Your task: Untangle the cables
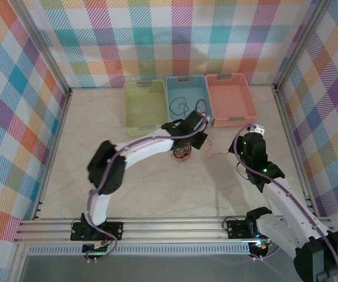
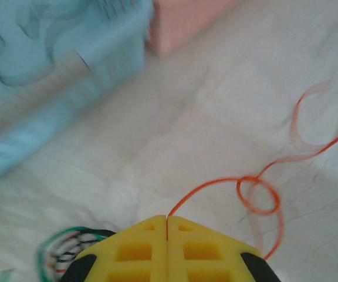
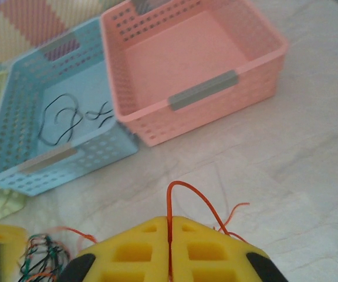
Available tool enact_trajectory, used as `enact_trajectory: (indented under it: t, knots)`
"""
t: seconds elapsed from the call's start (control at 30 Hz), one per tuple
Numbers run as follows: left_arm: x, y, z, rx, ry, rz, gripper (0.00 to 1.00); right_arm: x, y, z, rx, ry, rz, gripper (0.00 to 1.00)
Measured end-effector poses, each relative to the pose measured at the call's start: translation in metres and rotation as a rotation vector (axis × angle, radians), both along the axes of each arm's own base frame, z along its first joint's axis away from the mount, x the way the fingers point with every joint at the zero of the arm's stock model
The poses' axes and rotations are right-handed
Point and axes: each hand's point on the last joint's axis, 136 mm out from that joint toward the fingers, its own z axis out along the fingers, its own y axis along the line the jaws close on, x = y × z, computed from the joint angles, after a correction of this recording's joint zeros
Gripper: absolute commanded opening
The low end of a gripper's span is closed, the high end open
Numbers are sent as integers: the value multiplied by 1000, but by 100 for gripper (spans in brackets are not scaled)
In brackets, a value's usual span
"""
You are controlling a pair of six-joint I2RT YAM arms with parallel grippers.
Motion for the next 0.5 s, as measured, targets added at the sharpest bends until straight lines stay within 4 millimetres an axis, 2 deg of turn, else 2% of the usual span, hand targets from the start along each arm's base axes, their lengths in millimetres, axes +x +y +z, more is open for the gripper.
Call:
enact_trajectory:
  t: [0.1, 0.17, 0.2, 0.23, 0.33, 0.5]
  knots:
    - [-4, 22, 47, -70, -142, 10, 0, 3, 15, -8, 13, 28, 78, 25]
    - [-5, 34, 64, -101, -208, 14, 0, 4, 27, -14, 30, 46, 139, 39]
    - [-7, 39, 68, -107, -231, 12, 0, 5, 34, -16, 40, 53, 178, 48]
    - [-7, 43, 71, -112, -249, 8, 0, 5, 41, -18, 51, 61, 216, 54]
    - [-4, 55, 69, -111, -271, 10, 0, 3, 62, -17, 90, 60, 332, 64]
    - [2, 69, 65, -130, -268, 16, 0, -2, 92, 9, 171, -39, 506, 65]
